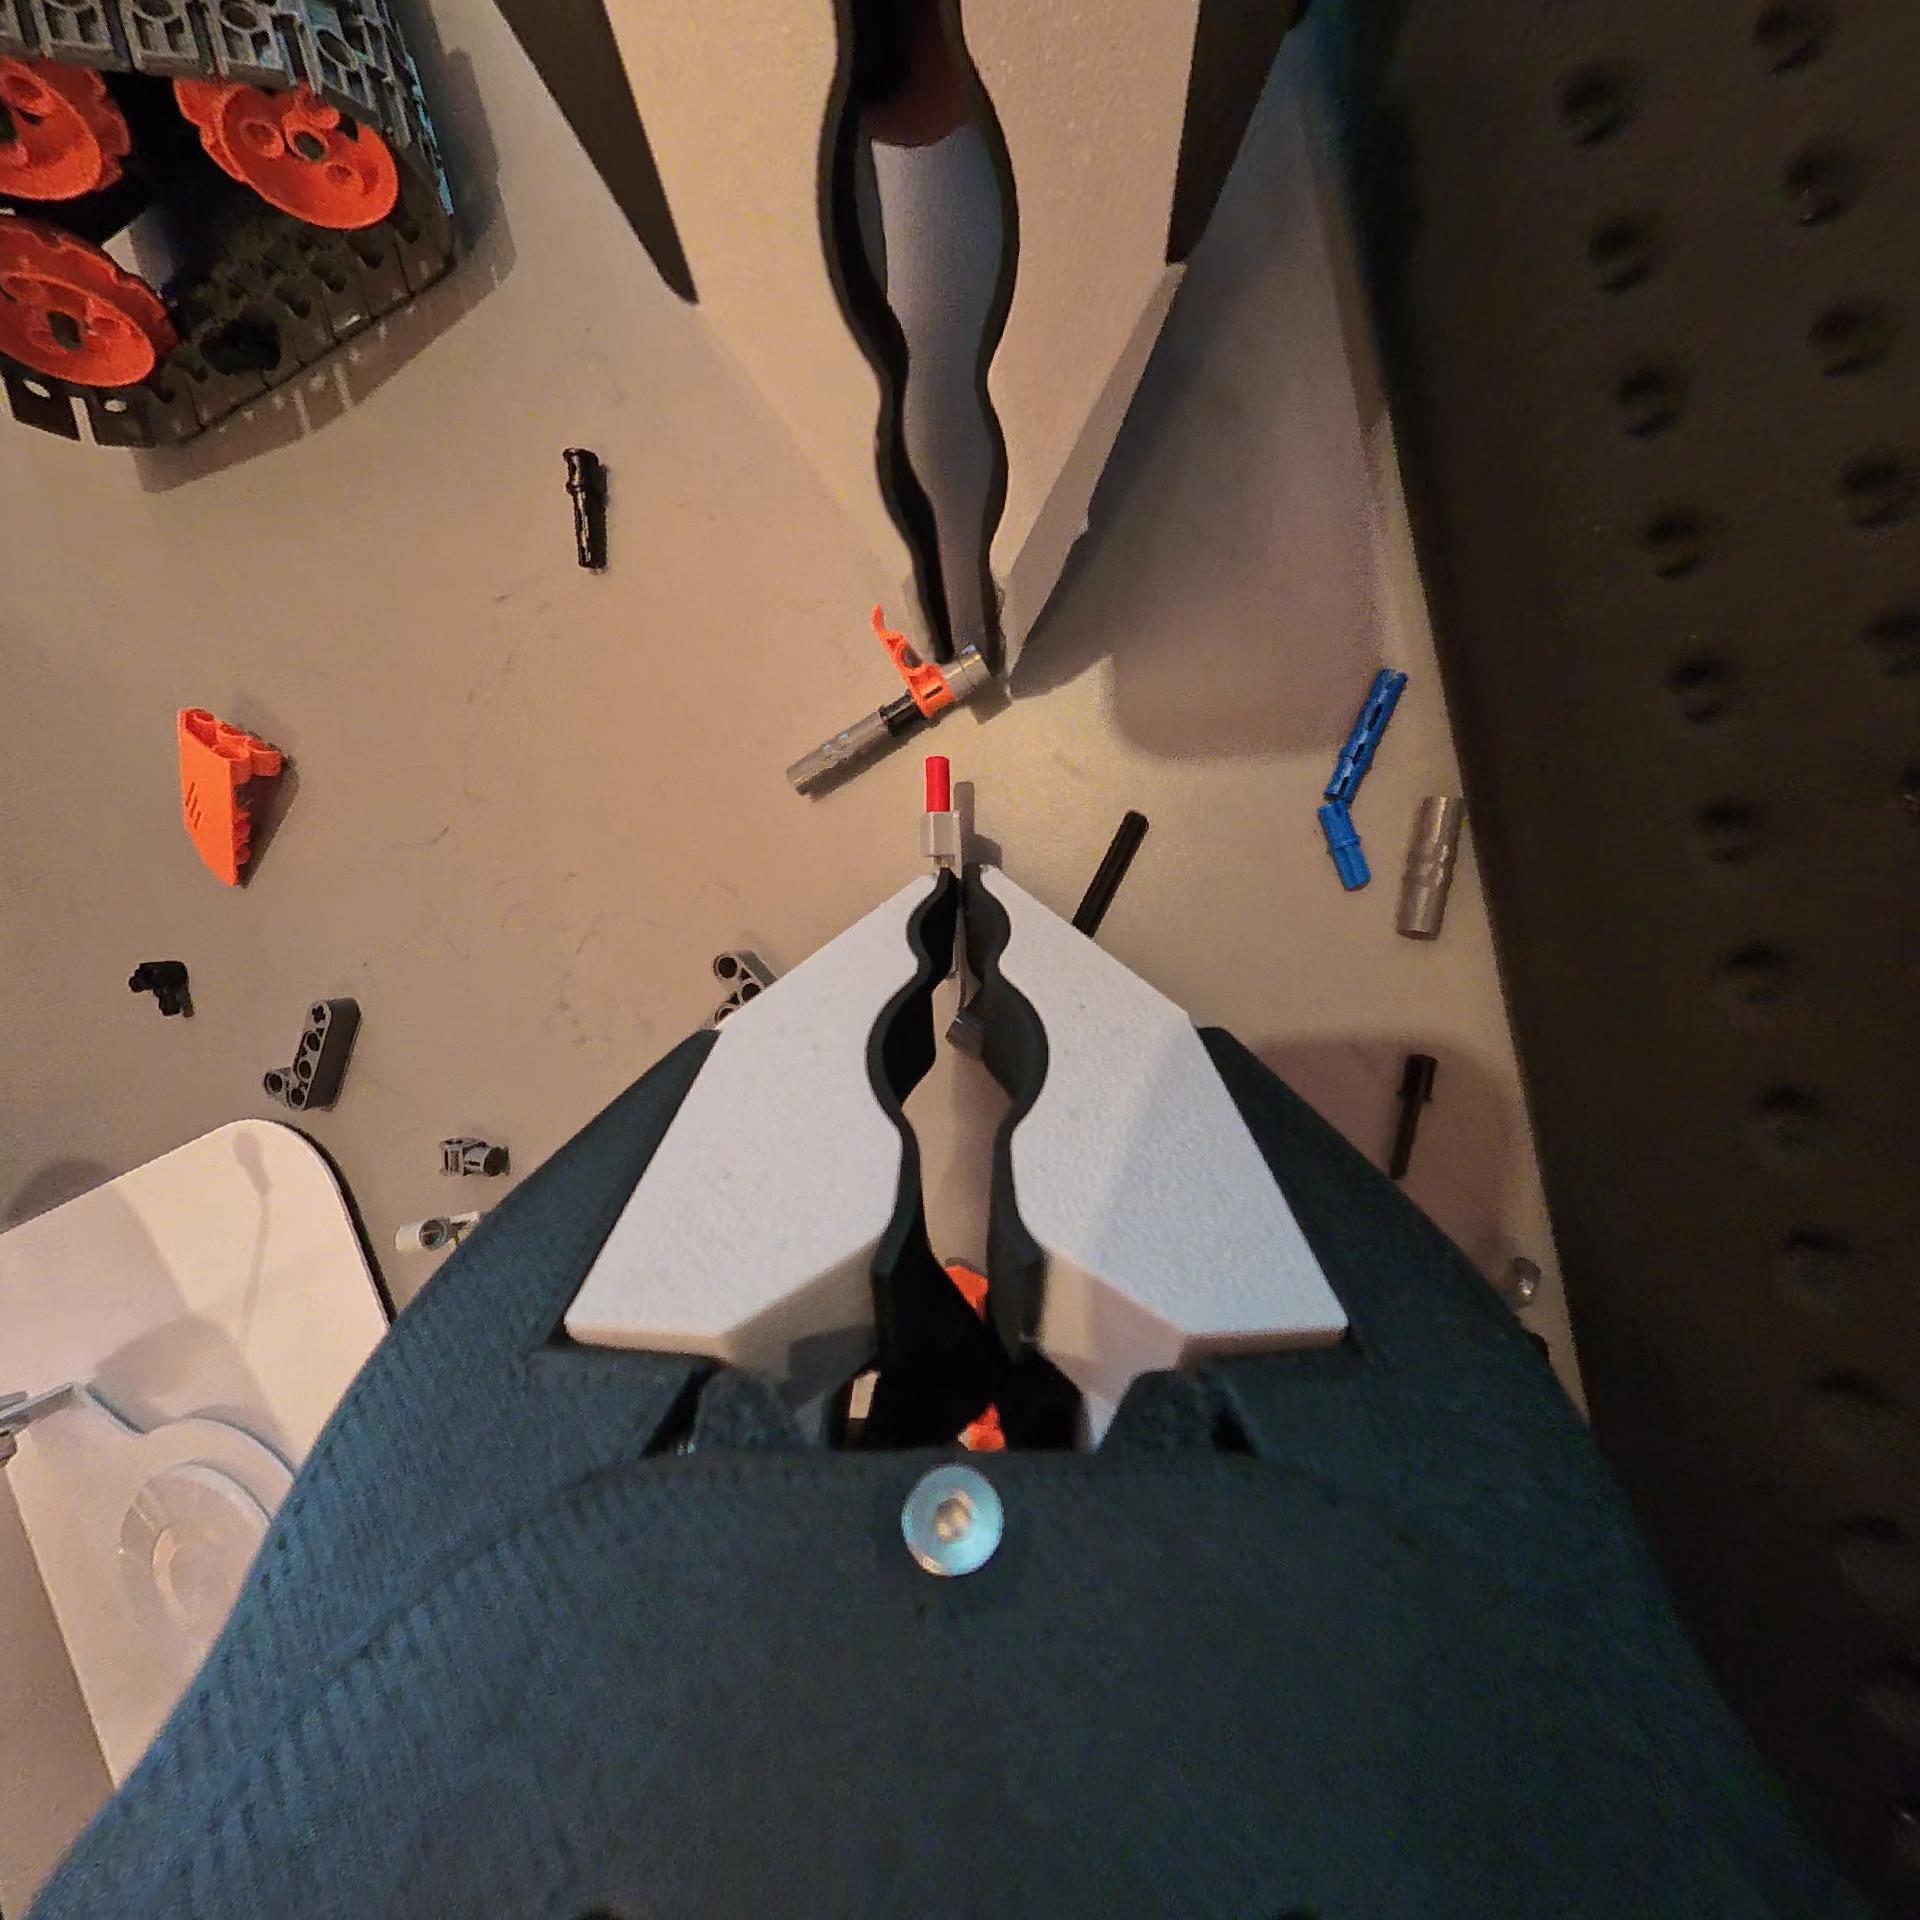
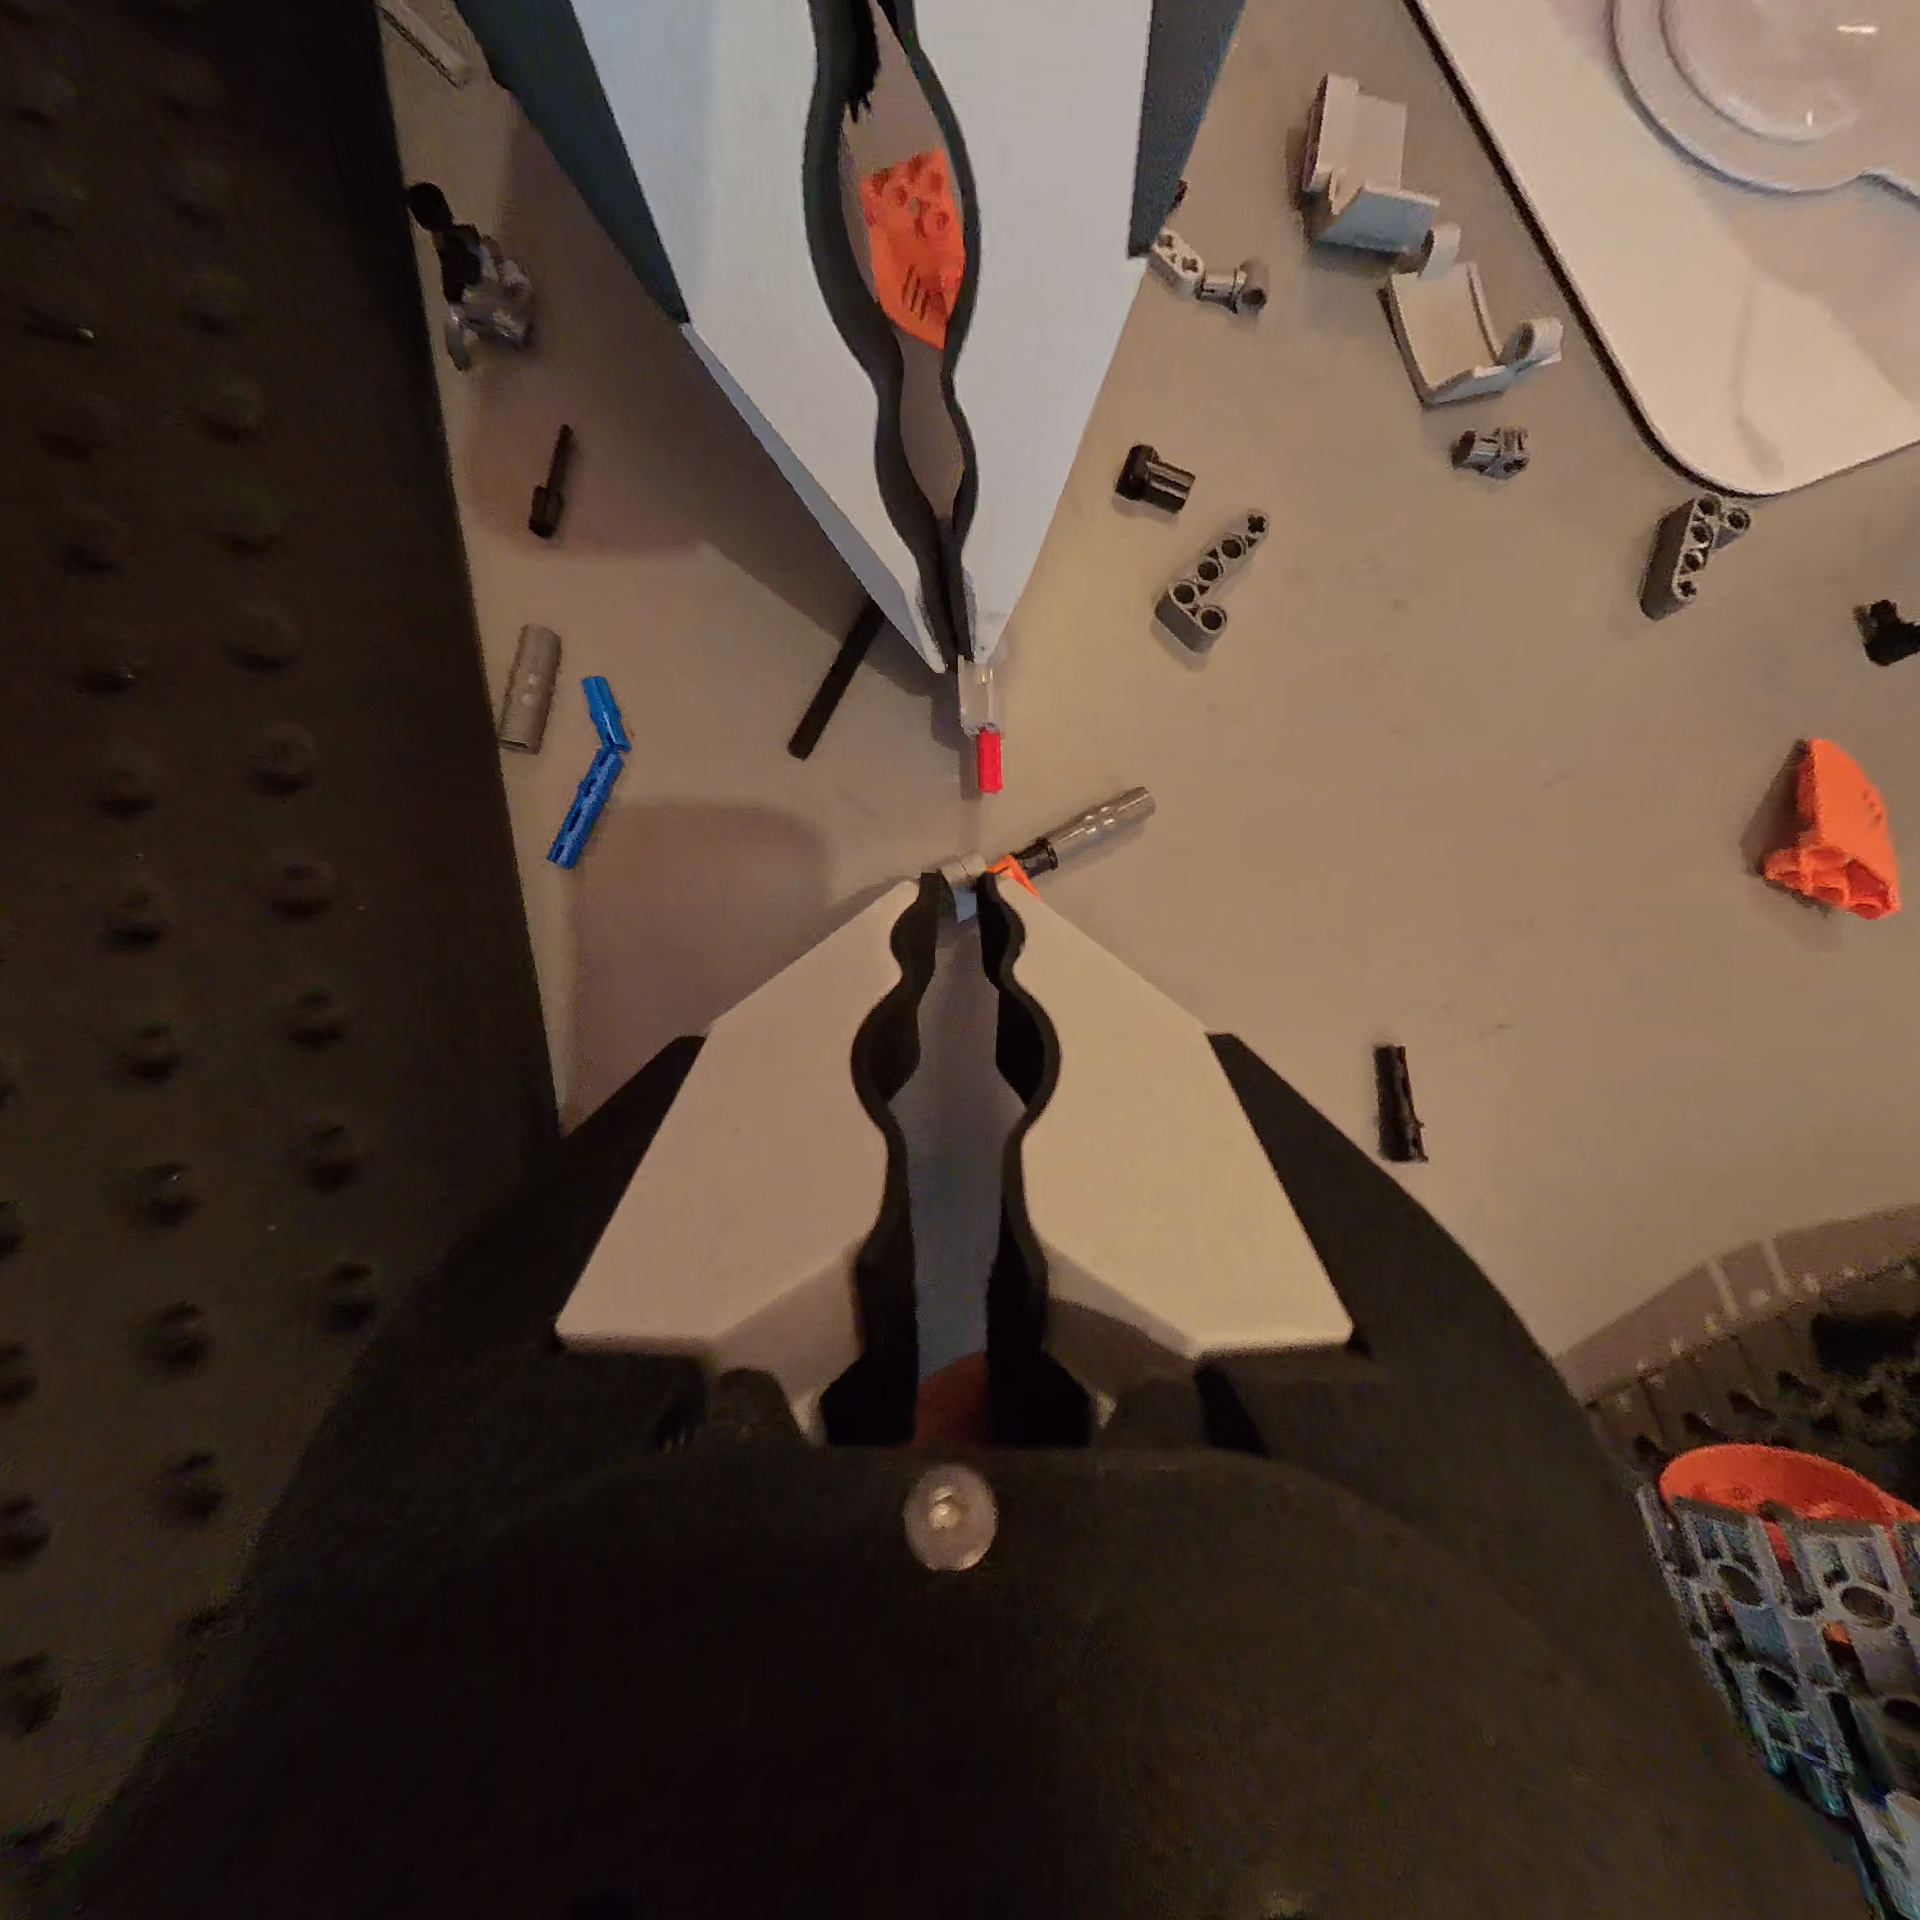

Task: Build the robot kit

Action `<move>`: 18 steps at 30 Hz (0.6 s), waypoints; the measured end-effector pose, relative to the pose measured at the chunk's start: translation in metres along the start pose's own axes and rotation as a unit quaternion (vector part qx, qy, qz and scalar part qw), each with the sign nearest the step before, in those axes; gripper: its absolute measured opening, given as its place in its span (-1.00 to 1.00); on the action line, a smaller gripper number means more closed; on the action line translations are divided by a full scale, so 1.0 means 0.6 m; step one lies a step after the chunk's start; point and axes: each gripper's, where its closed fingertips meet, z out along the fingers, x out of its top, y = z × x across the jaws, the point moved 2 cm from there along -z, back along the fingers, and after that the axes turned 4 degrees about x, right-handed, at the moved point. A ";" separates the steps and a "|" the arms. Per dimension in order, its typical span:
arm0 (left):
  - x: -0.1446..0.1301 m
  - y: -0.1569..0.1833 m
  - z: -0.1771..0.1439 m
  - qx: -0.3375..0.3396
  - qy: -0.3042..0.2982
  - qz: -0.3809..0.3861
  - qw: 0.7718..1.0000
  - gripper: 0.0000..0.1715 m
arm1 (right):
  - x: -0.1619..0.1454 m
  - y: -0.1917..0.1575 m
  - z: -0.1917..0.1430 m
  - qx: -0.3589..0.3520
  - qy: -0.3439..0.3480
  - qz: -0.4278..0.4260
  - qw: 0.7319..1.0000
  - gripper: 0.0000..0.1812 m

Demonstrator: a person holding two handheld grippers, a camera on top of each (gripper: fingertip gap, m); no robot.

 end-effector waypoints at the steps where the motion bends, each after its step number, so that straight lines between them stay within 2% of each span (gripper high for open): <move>1: 0.000 0.000 0.000 0.000 -0.001 0.001 1.000 -1.00 | 0.002 -0.002 0.001 0.003 -0.002 -0.003 1.000 -0.95; 8: -0.006 0.004 -0.002 -0.004 -0.009 0.007 1.000 -1.00 | 0.009 -0.014 0.011 -0.003 -0.061 -0.115 0.992 -0.98; 12: -0.004 0.006 -0.004 -0.008 -0.007 0.009 1.000 -1.00 | 0.009 -0.034 0.013 0.005 -0.100 -0.246 0.964 -0.99; 15: -0.005 0.013 0.000 -0.016 -0.009 0.013 1.000 -1.00 | 0.006 -0.042 0.010 0.009 -0.126 -0.300 0.946 -0.99; 18: -0.004 0.015 0.001 -0.018 -0.008 0.014 1.000 -1.00 | 0.000 -0.039 0.001 -0.006 -0.143 -0.320 0.937 -0.90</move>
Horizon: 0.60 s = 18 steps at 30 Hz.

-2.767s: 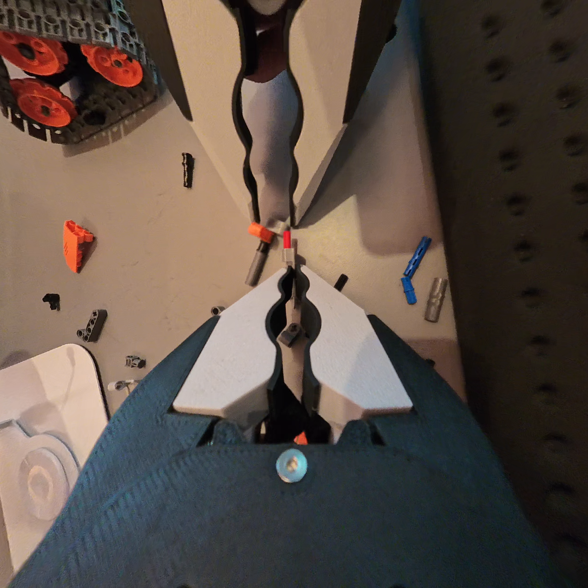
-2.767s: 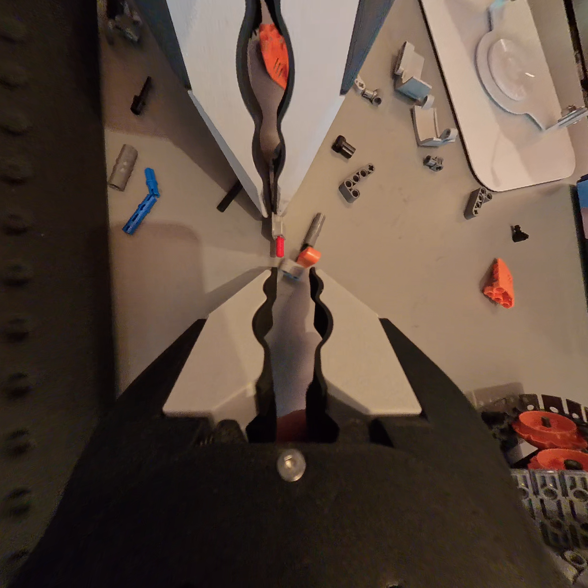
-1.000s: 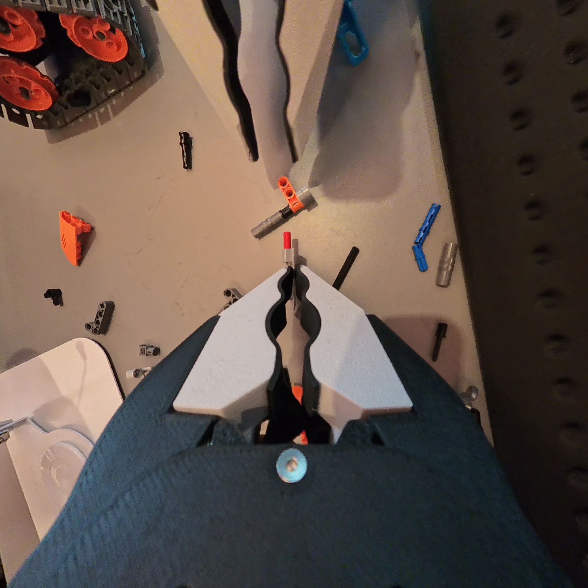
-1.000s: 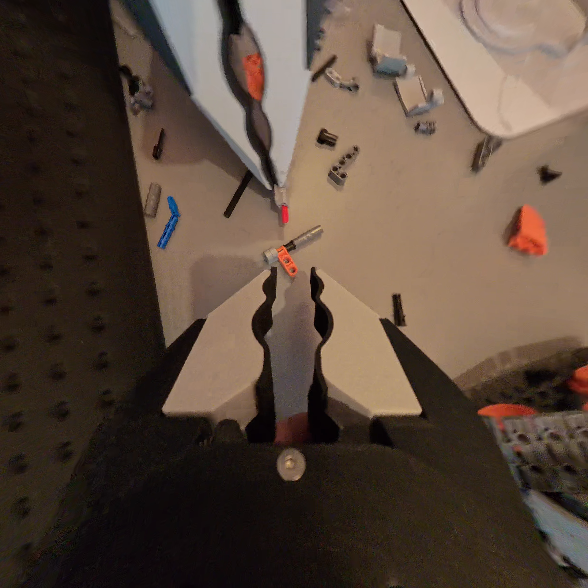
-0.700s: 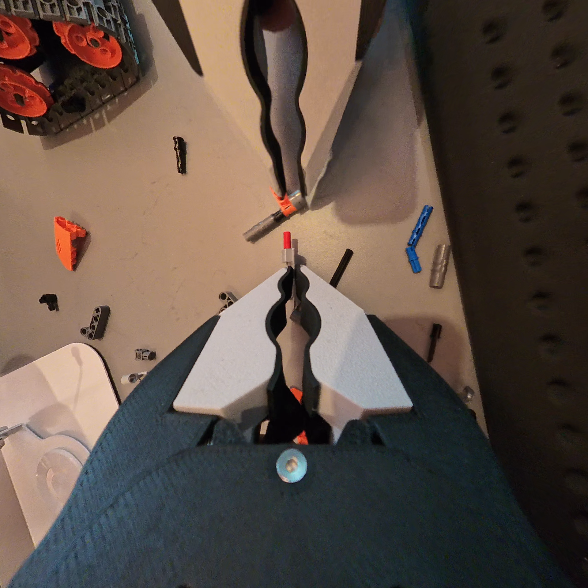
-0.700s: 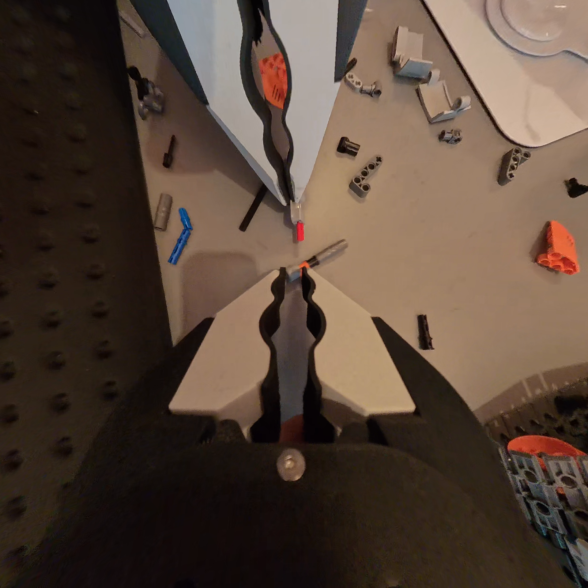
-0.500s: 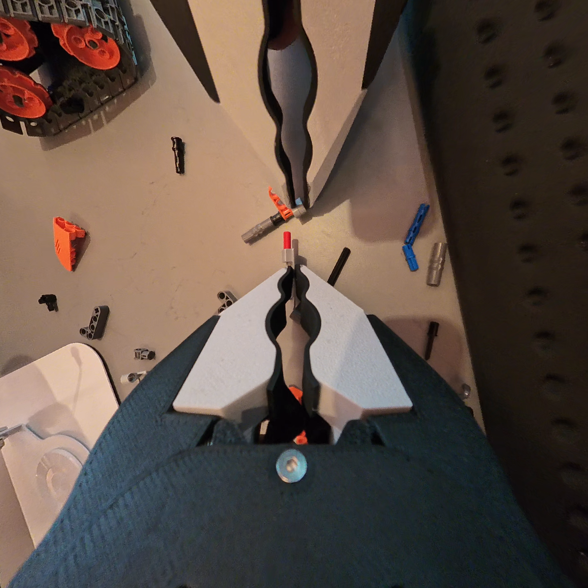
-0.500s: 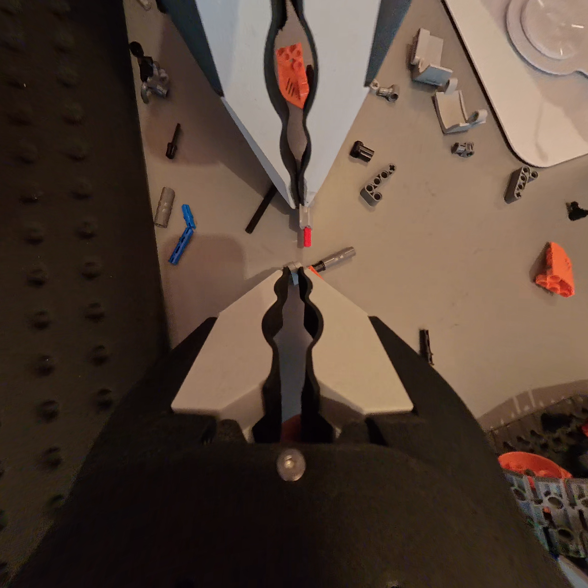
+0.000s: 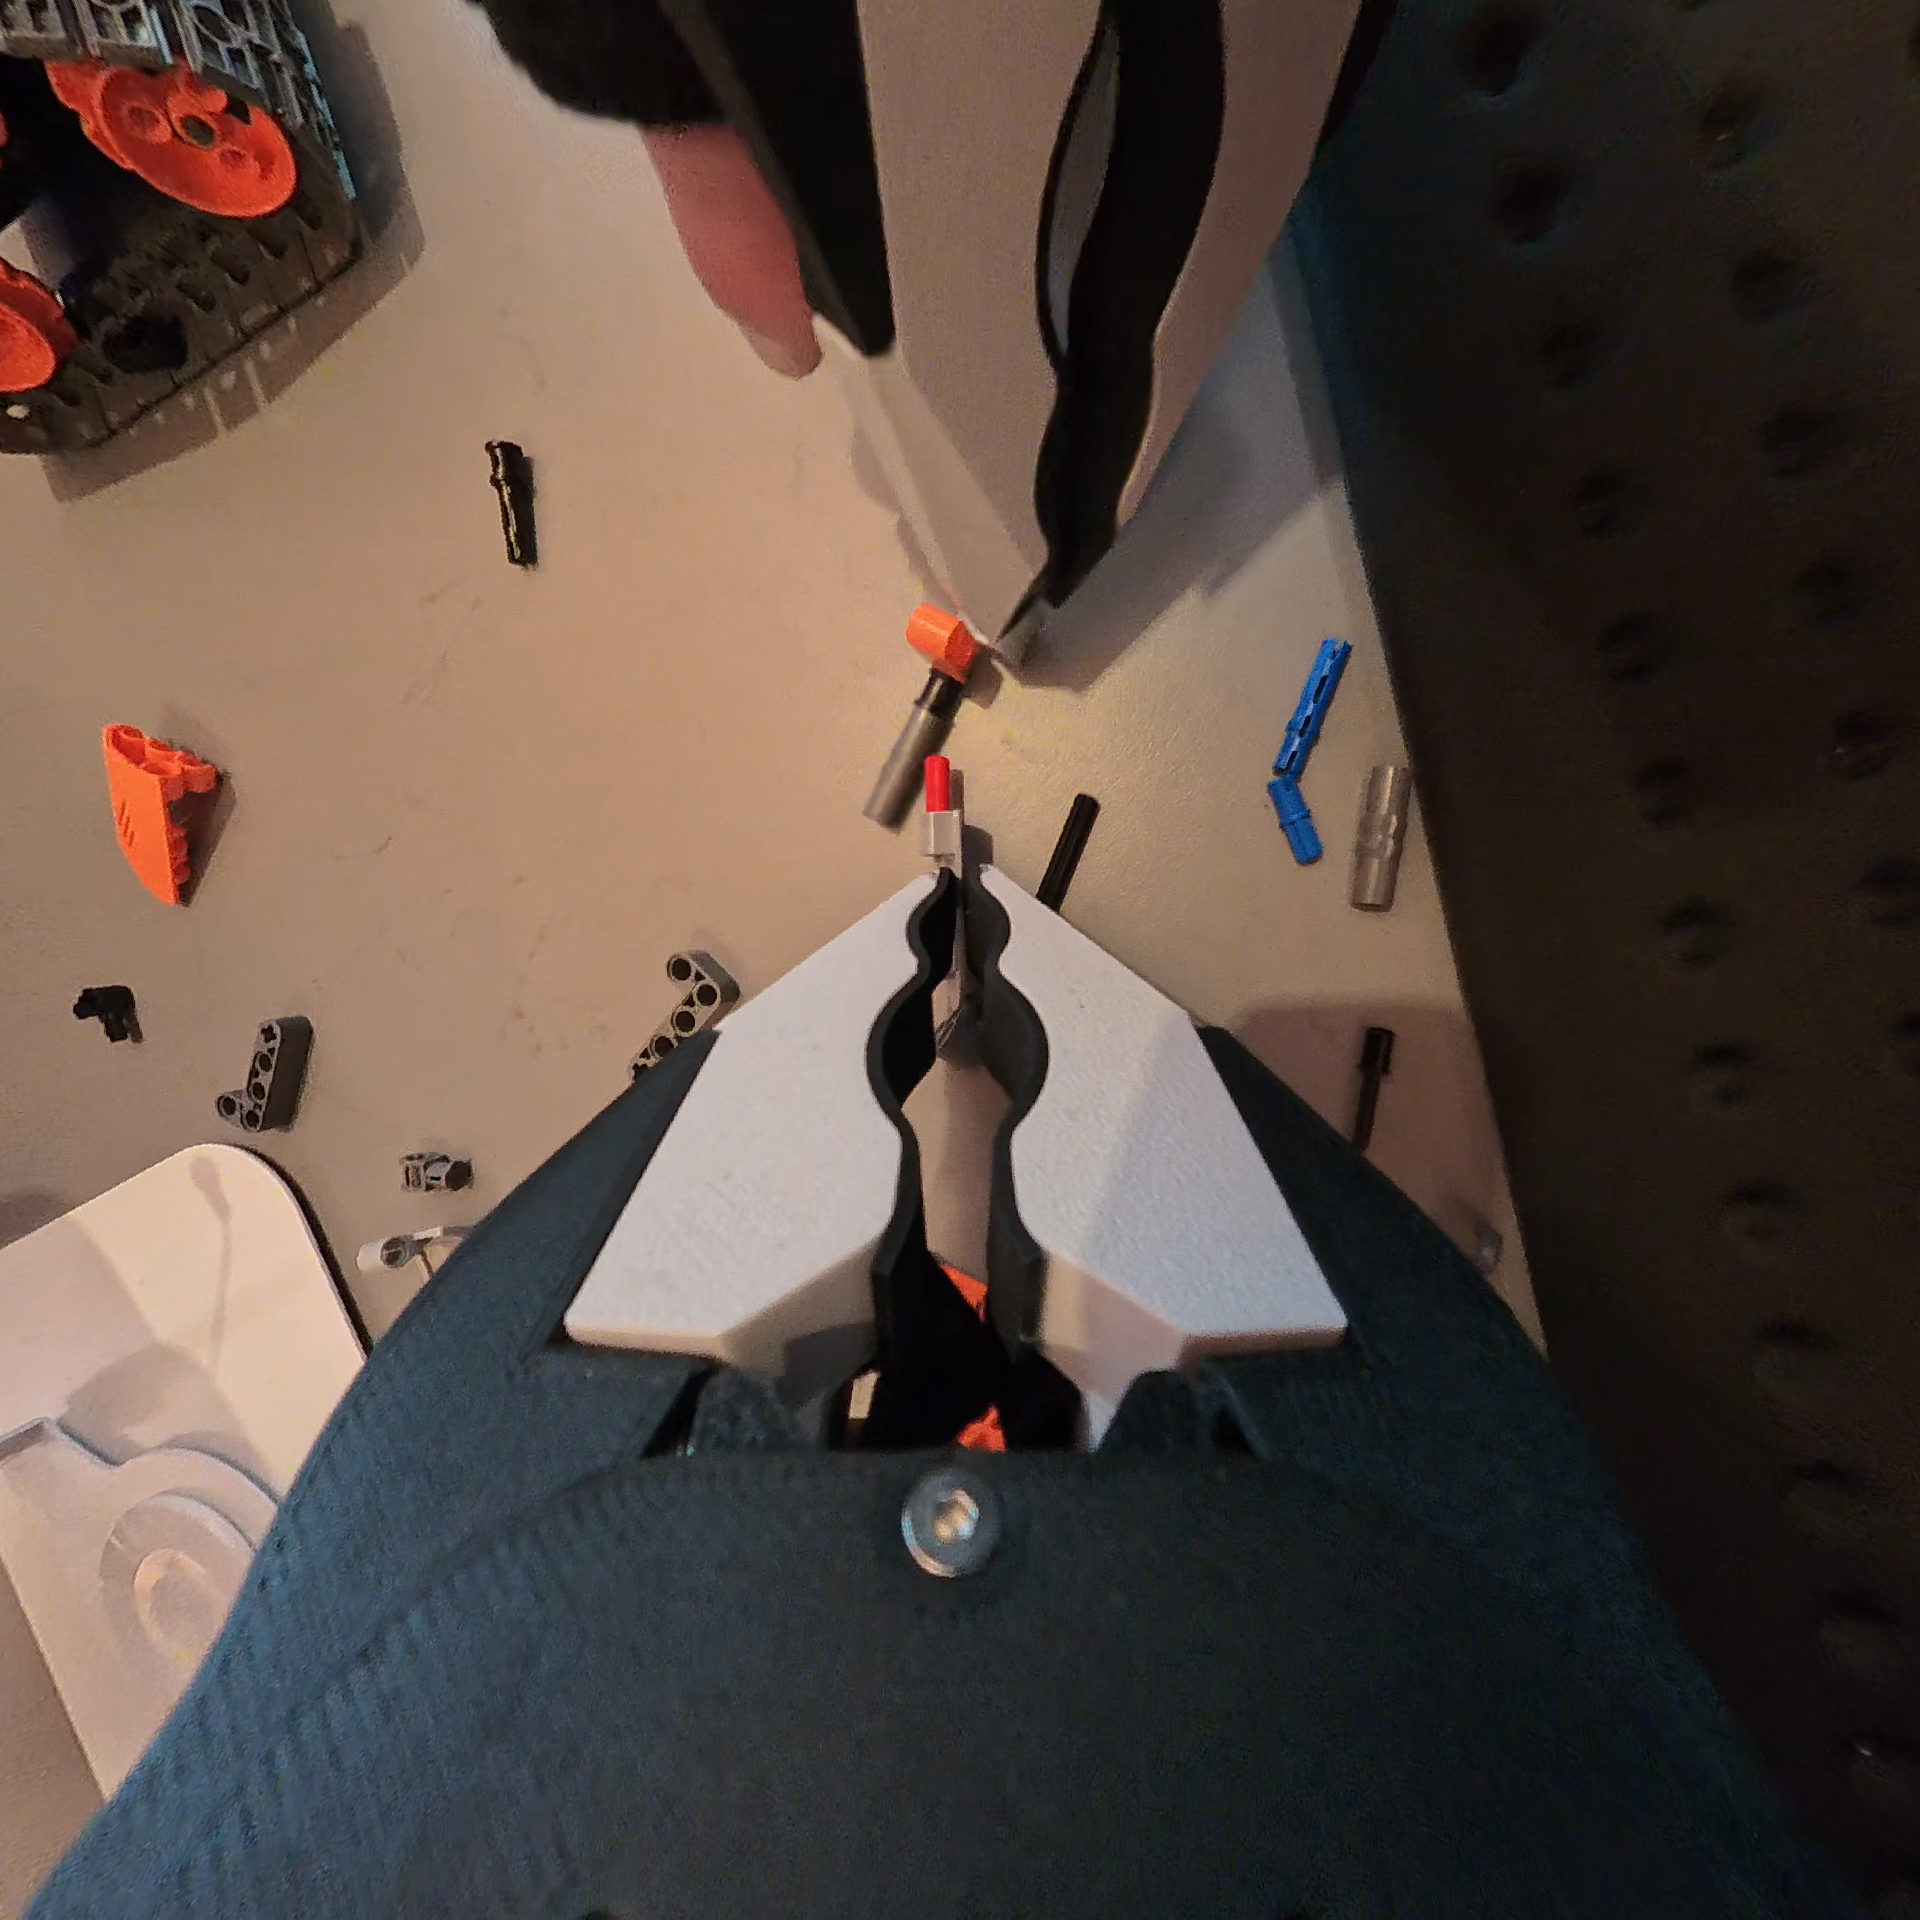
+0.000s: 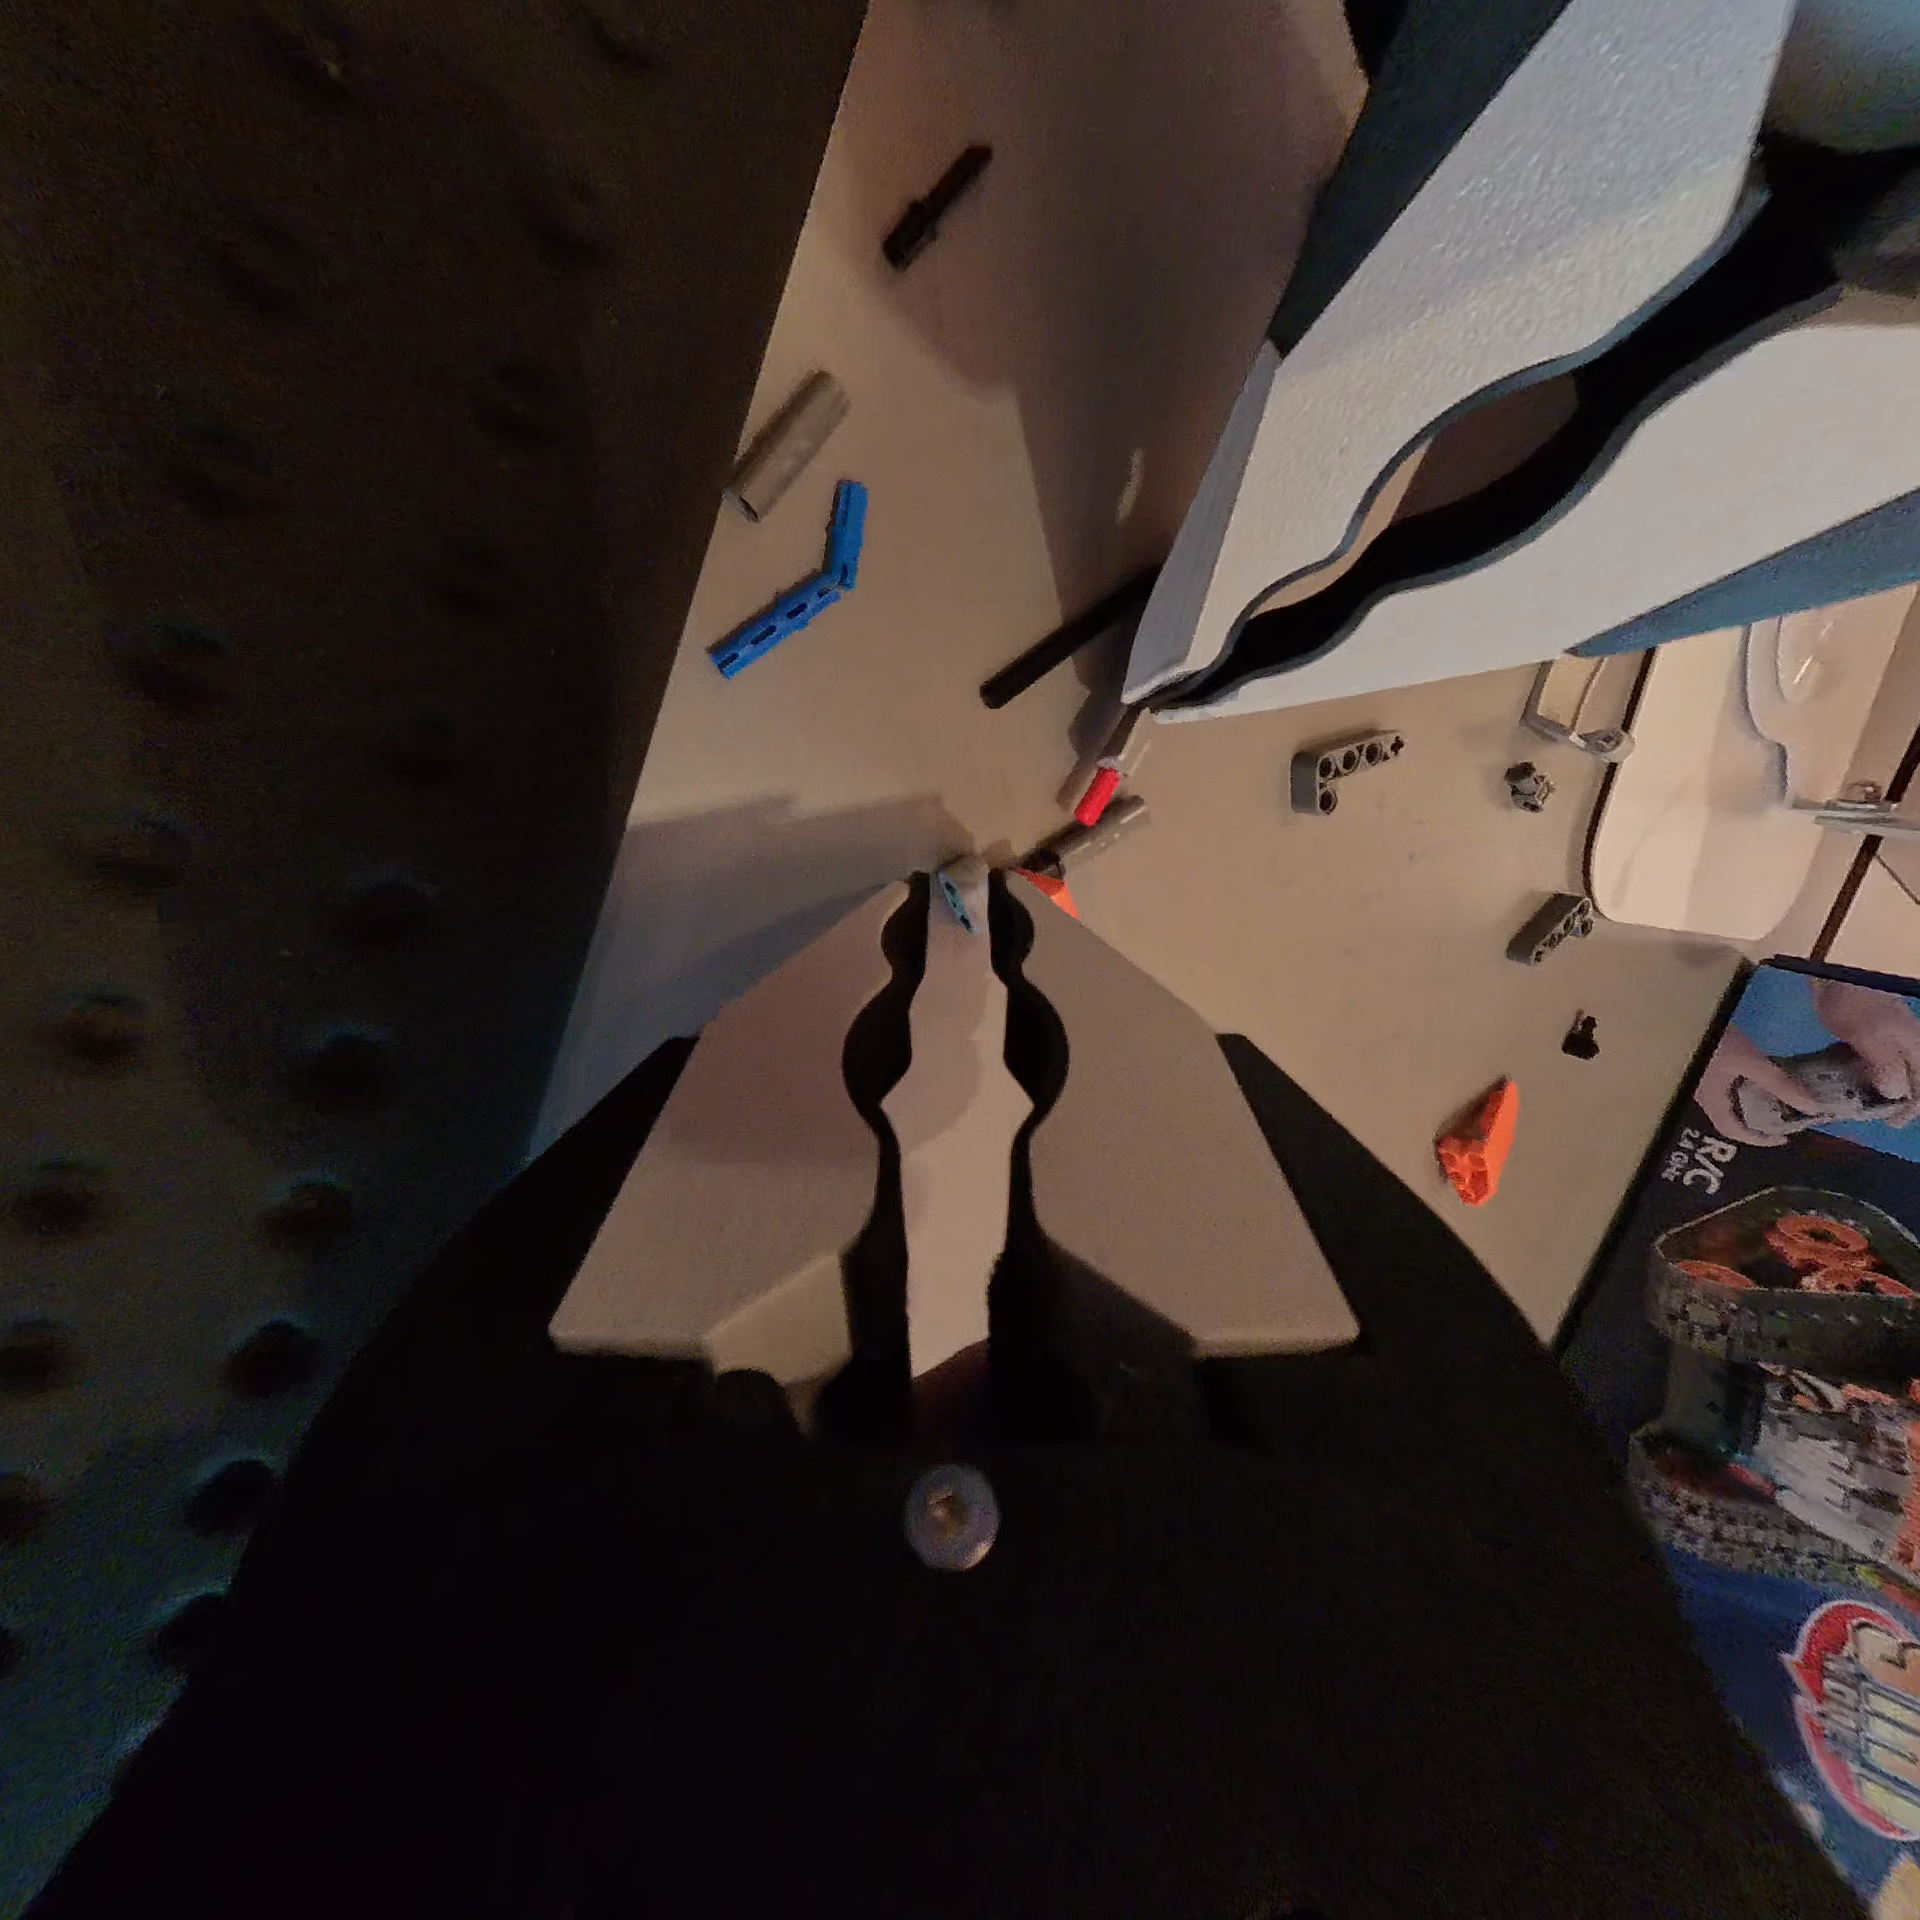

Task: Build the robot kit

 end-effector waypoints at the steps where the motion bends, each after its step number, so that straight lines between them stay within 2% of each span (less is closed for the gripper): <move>1: 0.000 0.000 -0.001 0.000 0.001 0.000 1.000 -1.00 | 0.002 0.000 -0.006 -0.001 0.009 0.012 1.000 -0.90; 5: 0.002 0.001 -0.002 -0.002 0.005 0.000 1.000 -1.00 | 0.003 0.011 -0.033 -0.011 0.063 0.130 0.989 -0.88; 7: 0.004 0.004 -0.002 -0.007 0.008 0.002 1.000 -1.00 | -0.003 0.014 -0.039 -0.001 0.094 0.209 0.974 -0.78; 9: 0.008 0.008 0.000 -0.009 0.011 0.006 1.000 -1.00 | -0.013 0.019 -0.034 -0.004 0.109 0.266 0.958 -0.77; 14: 0.015 0.013 0.008 -0.010 0.009 0.013 1.000 -1.00 | -0.014 0.012 -0.002 0.009 0.108 0.312 0.944 -0.77; 18: 0.020 0.013 0.009 -0.006 0.009 0.015 1.000 -1.00 | -0.012 0.015 0.011 0.008 0.109 0.318 0.942 -0.86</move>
